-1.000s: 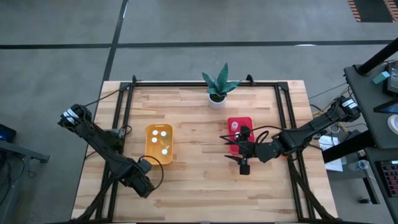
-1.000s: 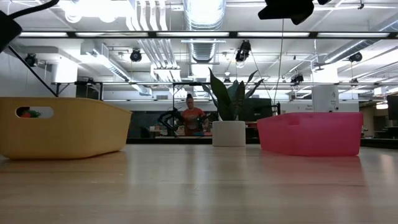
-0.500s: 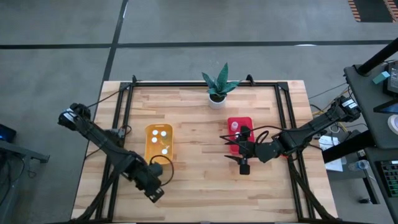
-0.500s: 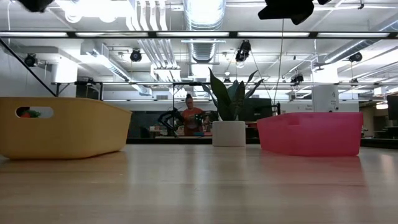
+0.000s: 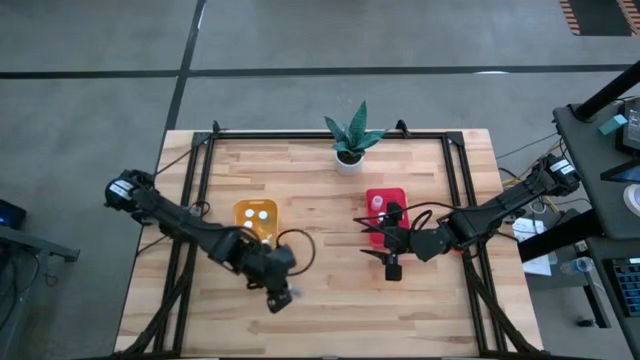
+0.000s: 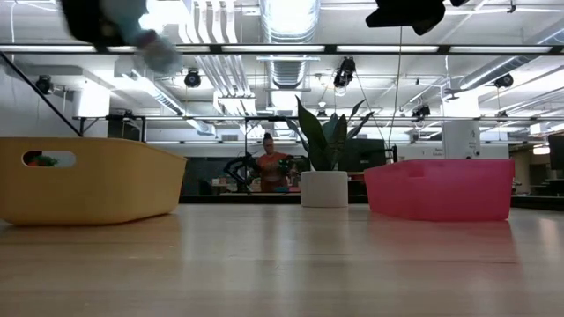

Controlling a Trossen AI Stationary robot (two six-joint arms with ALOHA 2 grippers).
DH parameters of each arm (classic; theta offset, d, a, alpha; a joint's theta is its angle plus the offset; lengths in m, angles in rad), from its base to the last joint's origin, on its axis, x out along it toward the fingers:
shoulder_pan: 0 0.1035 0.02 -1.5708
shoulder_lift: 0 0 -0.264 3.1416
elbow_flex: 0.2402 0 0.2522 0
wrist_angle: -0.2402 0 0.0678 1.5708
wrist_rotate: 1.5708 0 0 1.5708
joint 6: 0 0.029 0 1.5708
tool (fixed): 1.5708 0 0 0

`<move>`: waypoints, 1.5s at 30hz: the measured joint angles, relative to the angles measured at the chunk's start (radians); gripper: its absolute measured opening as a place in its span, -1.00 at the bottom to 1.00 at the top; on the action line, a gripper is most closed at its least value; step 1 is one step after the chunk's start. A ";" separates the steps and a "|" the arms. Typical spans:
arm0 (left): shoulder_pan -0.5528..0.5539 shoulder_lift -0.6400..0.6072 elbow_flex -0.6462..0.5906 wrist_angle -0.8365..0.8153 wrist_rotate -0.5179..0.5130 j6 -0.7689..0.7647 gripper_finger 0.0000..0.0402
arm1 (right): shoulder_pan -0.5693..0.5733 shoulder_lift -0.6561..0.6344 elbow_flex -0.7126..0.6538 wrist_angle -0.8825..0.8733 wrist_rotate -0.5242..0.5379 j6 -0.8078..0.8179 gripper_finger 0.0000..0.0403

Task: Pick and place medicine bottles into bin by pill shape (circle, oval)
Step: Put the blue capsule bottle into the red bin

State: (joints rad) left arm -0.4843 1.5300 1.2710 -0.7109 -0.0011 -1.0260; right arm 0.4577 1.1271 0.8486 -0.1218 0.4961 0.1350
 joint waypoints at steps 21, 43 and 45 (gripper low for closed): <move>0.132 0.068 0.091 0.100 -0.220 0.538 -0.50 | -0.007 0.154 0.066 0.142 -0.138 -0.084 0.09; 0.125 0.067 0.089 0.261 -0.294 0.747 -0.50 | -0.024 0.290 0.200 0.067 -0.129 -0.072 0.09; 0.124 0.067 0.089 0.266 -0.294 0.747 -0.50 | -0.025 0.290 0.198 0.066 -0.130 -0.068 0.09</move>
State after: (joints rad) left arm -0.3599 1.5970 1.3602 -0.4453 -0.2947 -0.2787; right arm 0.4332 1.4166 1.0464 -0.0556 0.3664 0.0674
